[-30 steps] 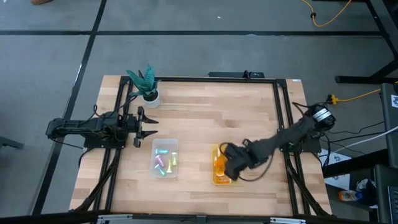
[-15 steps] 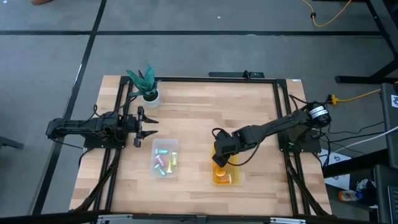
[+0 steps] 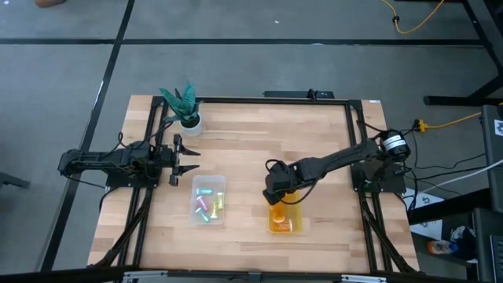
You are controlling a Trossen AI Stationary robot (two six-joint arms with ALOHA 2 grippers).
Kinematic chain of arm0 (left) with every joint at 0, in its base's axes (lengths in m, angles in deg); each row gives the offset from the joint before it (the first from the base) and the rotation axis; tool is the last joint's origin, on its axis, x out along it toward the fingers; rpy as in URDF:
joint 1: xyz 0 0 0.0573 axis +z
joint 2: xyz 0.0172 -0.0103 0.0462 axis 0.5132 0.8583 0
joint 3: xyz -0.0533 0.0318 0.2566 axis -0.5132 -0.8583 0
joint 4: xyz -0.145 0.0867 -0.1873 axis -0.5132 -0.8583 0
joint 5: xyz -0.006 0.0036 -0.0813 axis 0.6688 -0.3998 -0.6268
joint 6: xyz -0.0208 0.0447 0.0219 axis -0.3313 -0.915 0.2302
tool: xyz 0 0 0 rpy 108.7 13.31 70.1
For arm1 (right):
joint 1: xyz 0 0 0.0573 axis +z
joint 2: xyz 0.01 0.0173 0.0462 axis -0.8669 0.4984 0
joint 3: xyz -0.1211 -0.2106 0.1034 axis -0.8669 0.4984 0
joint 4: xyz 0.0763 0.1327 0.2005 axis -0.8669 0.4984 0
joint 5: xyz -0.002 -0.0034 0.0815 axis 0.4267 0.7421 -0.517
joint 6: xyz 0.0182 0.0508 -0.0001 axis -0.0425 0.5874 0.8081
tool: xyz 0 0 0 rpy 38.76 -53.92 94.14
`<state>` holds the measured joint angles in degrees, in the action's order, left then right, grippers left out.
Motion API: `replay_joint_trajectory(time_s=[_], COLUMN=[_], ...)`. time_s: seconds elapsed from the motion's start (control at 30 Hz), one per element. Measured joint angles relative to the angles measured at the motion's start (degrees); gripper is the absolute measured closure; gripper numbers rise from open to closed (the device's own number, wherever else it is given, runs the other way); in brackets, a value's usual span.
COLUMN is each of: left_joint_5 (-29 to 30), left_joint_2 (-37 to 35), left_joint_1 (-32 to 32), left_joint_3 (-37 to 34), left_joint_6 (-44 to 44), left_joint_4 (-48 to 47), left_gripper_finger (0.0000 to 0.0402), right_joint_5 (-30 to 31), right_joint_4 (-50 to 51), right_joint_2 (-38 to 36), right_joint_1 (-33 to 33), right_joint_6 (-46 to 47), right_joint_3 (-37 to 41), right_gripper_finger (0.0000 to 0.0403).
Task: Pick and place medicine bottles into bin by pill shape (circle, oval)
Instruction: Move the yellow bin to the top, then return to Home Position
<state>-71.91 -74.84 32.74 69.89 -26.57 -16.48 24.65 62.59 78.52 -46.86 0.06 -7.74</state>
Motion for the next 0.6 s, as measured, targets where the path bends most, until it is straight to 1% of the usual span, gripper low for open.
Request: replay_joint_trajectory(time_s=[0.33,0.47,0.6], left_joint_5=[0.1,0.1,0.1], left_joint_2=[0.0,0.0,0.0], left_joint_1=[0.0,0.0,0.0], left_joint_3=[0.0,0.0,0.0], left_joint_6=[0.0,0.0,0.0], left_joint_4=[0.0,0.0,0.0], left_gripper_finger=[0.0211,0.0211,0.0211], right_joint_5=[2.4,2.0,0.0], right_joint_4=[-0.1,-0.1,-0.8], right_joint_2=[0.0,0.0,0.0], right_joint_1=[-2.9,-3.1,-2.8], right_joint_6=[-0.2,-0.2,-1.7], right_joint_3=[0.0,0.0,0.0], right_gripper_finger=[0.0247,0.0247,0.0247])
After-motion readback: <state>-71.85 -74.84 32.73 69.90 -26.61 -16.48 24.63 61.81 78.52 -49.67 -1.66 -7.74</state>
